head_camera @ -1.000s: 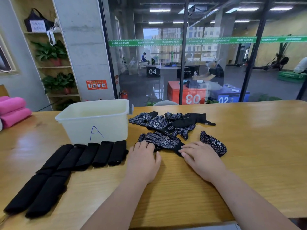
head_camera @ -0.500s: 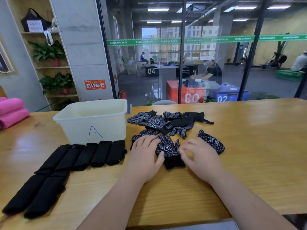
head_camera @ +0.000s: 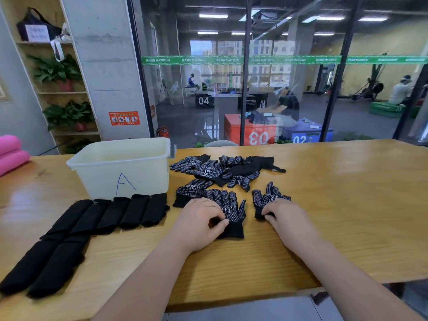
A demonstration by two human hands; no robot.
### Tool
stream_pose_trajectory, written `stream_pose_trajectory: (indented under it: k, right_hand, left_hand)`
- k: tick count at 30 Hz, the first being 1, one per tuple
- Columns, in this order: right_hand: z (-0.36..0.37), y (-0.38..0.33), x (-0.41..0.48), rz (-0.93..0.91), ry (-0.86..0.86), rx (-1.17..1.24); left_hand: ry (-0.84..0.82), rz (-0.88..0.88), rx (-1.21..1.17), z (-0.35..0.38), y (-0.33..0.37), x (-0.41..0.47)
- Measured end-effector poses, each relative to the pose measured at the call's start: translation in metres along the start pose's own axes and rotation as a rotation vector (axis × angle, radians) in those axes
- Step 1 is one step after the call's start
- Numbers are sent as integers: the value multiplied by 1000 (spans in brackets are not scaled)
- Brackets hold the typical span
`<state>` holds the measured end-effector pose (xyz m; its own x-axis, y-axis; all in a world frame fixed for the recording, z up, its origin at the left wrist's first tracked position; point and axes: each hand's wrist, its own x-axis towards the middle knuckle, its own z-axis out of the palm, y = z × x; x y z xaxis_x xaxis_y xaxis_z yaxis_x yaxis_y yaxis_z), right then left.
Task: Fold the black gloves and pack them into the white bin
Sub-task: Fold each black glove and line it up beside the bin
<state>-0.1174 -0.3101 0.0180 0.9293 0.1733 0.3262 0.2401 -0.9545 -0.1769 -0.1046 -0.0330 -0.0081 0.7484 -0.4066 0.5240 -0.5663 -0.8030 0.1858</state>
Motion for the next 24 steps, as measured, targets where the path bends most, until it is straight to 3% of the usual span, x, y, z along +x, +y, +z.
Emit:
stream_pose_trajectory:
  k: [6,12,15,21,24]
  right_hand:
    - [-81,3,19,13,69,296]
    - [-162,-1,42,-18,-44,556]
    - [-169,-2,52,-7,-60,539]
    - [-175,-6,48,-62,225,382]
    - [-156,-8,27,-133,221,350]
  left_hand:
    - [-5,-58,-52,-3,2,-3]
    - [-55,-69,-60,-8,6,-4]
    - [-44,-72,-65,-9,6,-5]
    - [-76,-99,-55,-9,7,-6]
    - [-70,-82,-41,-10,8,-5]
